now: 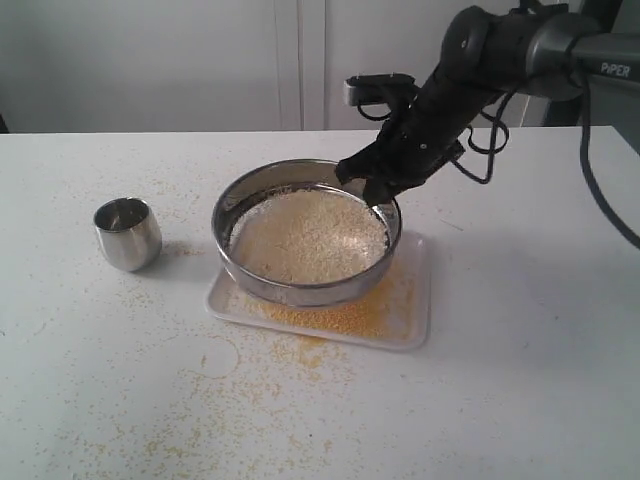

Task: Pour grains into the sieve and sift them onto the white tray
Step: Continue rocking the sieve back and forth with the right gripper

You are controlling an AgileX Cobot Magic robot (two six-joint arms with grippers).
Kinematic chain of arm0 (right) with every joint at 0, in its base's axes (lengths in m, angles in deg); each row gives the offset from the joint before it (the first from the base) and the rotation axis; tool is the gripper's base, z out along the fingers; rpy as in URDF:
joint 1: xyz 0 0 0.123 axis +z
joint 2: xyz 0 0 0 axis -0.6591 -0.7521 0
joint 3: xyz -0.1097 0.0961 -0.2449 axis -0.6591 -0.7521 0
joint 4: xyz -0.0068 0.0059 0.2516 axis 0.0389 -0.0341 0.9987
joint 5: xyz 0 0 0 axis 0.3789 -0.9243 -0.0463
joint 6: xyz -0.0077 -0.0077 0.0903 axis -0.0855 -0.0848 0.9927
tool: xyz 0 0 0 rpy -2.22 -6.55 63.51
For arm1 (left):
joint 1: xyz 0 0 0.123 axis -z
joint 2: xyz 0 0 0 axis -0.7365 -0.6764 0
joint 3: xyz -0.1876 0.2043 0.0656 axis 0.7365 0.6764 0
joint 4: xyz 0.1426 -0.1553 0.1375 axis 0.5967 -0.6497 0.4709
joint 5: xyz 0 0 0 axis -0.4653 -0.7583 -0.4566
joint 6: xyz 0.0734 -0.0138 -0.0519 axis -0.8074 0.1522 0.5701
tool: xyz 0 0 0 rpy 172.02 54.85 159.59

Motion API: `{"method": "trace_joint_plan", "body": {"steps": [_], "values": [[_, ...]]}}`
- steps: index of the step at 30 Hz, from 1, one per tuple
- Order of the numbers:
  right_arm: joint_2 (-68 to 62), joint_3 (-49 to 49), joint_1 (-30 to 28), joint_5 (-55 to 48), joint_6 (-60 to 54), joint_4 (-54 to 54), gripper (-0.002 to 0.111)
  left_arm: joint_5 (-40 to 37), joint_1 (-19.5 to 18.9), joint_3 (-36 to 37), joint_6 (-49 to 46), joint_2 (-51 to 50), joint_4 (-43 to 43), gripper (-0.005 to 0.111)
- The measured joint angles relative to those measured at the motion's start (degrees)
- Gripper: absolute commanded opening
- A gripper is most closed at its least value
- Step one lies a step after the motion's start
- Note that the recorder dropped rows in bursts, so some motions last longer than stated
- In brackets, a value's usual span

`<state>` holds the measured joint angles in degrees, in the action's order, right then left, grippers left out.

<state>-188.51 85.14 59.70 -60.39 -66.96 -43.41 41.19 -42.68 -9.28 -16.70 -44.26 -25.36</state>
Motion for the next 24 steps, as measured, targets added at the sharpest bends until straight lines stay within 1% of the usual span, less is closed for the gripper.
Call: {"method": "trace_joint_plan", "body": {"steps": [2, 3, 4, 5, 6, 7, 8, 9, 11, 12, 13, 16, 17, 18, 20, 21, 22, 24], "values": [[0.5, 0.2, 0.5, -4.3, -10.0, -0.2, 0.0, 0.0, 0.0, 0.0, 0.0, 0.0, 0.0, 0.0], [0.5, 0.2, 0.9, -6.3, -9.7, -2.7, 0.0, 0.0, 0.0, 0.0, 0.0, 0.0, 0.0, 0.0], [0.6, 0.0, 1.5, -6.6, -6.4, -5.3, 0.0, 0.0, 0.0, 0.0, 0.0, 0.0, 0.0, 0.0], [0.6, -0.1, 2.0, -5.6, 3.2, -9.4, 0.0, 0.0, 0.0, 0.0, 0.0, 0.0, 0.0, 0.0], [0.5, -0.2, 2.0, -4.3, 9.7, -11.2, 0.0, 0.0, 0.0, 0.0, 0.0, 0.0, 0.0, 0.0], [0.4, -0.2, 1.8, -1.9, 13.6, -11.8, 0.0, 0.0, 0.0, 0.0, 0.0, 0.0, 0.0, 0.0], [0.4, -0.2, 1.6, -0.4, 12.8, -11.0, 0.0, 0.0, 0.0, 0.0, 0.0, 0.0, 0.0, 0.0], [0.4, 0.0, 1.4, 0.1, 8.7, -9.6, 0.0, 0.0, 0.0, 0.0, 0.0, 0.0, 0.0, 0.0], [0.6, 0.2, 1.9, -2.0, -3.2, -5.4, 0.0, 0.0, 0.0, 0.0, 0.0, 0.0, 0.0, 0.0], [0.6, 0.2, 2.3, -3.0, -4.6, -5.3, 0.0, 0.0, 0.0, 0.0, 0.0, 0.0, 0.0, 0.0], [0.7, 0.1, 2.9, -3.8, -2.9, -6.3, 0.0, 0.0, 0.0, 0.0, 0.0, 0.0, 0.0, 0.0], [0.5, -0.2, 2.6, -0.4, 15.2, -9.9, 0.0, 0.0, 0.0, 0.0, 0.0, 0.0, 0.0, 0.0], [0.5, -0.2, 2.0, 0.8, 16.0, -8.9, 0.0, 0.0, 0.0, 0.0, 0.0, 0.0, 0.0, 0.0], [0.5, -0.2, 1.4, 1.3, 12.1, -7.2, 0.0, 0.0, 0.0, 0.0, 0.0, 0.0, 0.0, 0.0], [0.6, 0.2, 1.1, -1.6, -3.7, -2.6, 0.0, 0.0, 0.0, 0.0, 0.0, 0.0, 0.0, 0.0], [0.7, 0.2, 1.6, -3.7, -6.9, -2.4, 0.0, 0.0, 0.0, 0.0, 0.0, 0.0, 0.0, 0.0], [0.7, 0.1, 1.9, -4.9, -5.8, -3.9, 0.0, 0.0, 0.0, 0.0, 0.0, 0.0, 0.0, 0.0], [0.6, -0.2, 2.1, -3.5, 8.3, -7.2, 0.0, 0.0, 0.0, 0.0, 0.0, 0.0, 0.0, 0.0]]}}
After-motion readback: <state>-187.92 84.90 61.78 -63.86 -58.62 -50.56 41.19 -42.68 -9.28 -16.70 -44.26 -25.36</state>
